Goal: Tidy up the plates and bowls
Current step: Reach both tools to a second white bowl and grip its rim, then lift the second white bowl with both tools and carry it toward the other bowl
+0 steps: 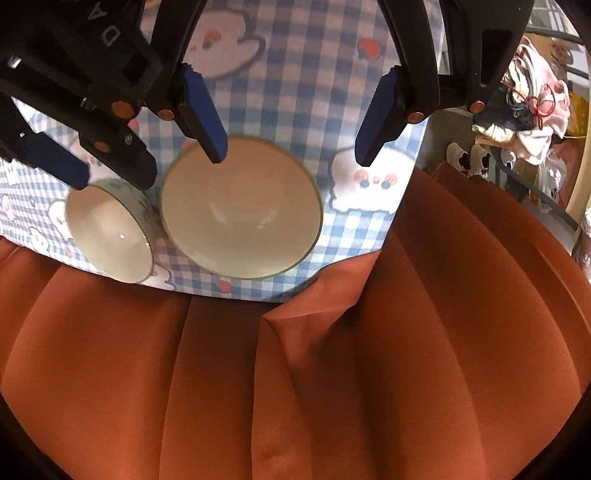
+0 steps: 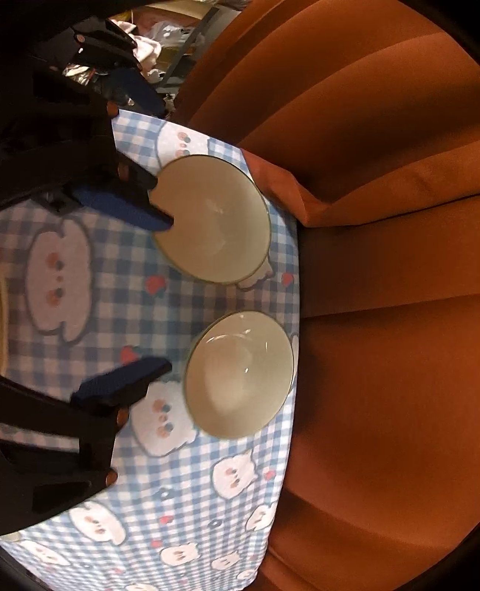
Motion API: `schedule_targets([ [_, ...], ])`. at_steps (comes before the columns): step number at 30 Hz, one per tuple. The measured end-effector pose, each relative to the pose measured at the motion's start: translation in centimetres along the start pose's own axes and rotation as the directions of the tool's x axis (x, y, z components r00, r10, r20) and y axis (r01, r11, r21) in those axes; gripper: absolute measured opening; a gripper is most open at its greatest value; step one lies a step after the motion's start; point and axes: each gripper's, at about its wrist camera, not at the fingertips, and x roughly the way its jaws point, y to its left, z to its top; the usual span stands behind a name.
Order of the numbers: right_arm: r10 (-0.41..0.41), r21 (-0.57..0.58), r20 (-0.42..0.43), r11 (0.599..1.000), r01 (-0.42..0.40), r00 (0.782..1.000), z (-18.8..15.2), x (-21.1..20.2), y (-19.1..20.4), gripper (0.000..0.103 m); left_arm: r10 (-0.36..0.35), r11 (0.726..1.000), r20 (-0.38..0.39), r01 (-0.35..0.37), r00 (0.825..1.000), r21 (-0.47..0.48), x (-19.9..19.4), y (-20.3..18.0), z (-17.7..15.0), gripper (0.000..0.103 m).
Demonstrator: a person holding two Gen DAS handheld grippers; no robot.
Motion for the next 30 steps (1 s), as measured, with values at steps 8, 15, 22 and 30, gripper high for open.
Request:
schedule_targets([
  [8, 0.043, 0.017, -0.018, 0.999, -0.042, 0.999, 1.9, 3.4, 0.3, 0.054, 0.023, 1.000, -0.009, -0.024, 1.000, -0.019, 2.7, 0.4, 1.5, 0.073],
  [15, 0.052, 0.023, -0.047, 0.998, -0.051, 0.998, 2.4, 6.1, 0.5, 0.052, 0.058, 0.998, -0.011, -0.059, 0.998, -0.029, 4.2, 1.2, 1.7, 0.059],
  [22, 0.055, 0.055, -0.068, 0.997, -0.052, 0.996, 2.6, 7.7, -0.1, 0.030, 0.051, 0.997, -0.035, -0.053, 0.998, -0.050, 5.6, 1.4, 2.5, 0.041],
  [30, 0.077, 0.068, -0.071, 0.995, -0.072, 0.994, 3.1, 9.0, -0.2, 0.015, 0.018, 0.998, -0.047, -0.020, 0.999, -0.051, 6.6, 0.6, 2.9, 0.019],
])
